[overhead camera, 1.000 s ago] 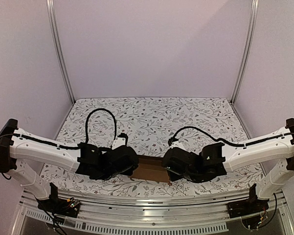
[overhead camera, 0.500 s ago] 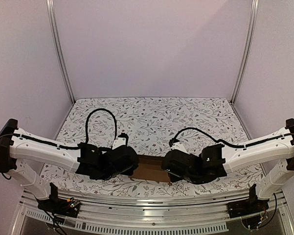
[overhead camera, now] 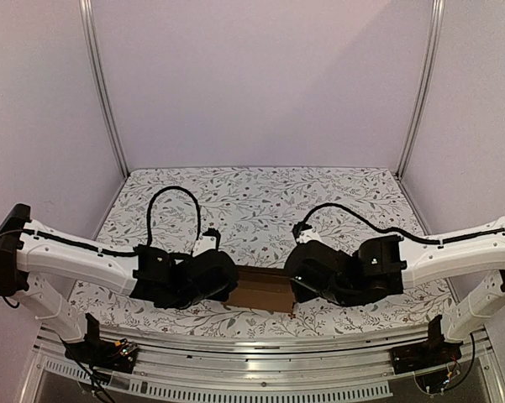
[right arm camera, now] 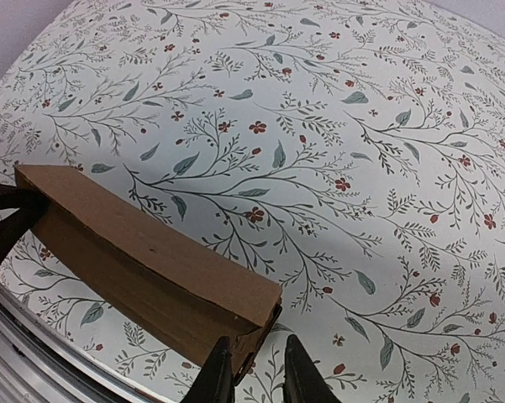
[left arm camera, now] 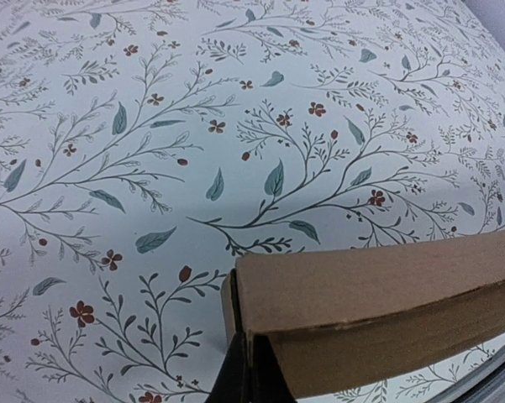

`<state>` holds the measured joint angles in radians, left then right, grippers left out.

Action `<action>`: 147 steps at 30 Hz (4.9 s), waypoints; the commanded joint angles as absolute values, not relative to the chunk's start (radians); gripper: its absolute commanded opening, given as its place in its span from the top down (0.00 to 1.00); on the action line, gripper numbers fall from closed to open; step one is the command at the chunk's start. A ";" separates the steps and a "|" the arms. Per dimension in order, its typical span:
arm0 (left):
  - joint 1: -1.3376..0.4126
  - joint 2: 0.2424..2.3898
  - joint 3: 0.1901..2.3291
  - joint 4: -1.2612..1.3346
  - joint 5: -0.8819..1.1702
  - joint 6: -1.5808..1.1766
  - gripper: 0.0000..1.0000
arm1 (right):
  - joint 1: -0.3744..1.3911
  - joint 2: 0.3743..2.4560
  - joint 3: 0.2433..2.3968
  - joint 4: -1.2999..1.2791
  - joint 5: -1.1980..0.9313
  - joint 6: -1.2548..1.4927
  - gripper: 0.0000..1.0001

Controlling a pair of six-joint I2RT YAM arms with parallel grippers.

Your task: Fold the paper box

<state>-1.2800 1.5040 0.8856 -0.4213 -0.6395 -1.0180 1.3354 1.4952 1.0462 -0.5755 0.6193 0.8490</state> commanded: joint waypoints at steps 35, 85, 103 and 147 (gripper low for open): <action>-1.299 1.512 0.868 -0.452 -0.619 -1.014 1.00 | 1.272 1.458 0.875 -0.340 0.458 0.851 1.00; -1.314 1.499 0.881 -0.528 -0.666 -1.101 1.00 | 1.353 1.621 1.056 -0.469 0.747 0.825 0.68; -1.314 1.501 0.893 -0.545 -0.679 -1.105 1.00 | 1.350 1.607 1.043 -0.472 0.741 0.842 0.95; -1.315 1.519 0.907 -0.568 -0.687 -1.141 1.00 | 1.335 1.489 0.874 -0.397 0.665 0.973 1.00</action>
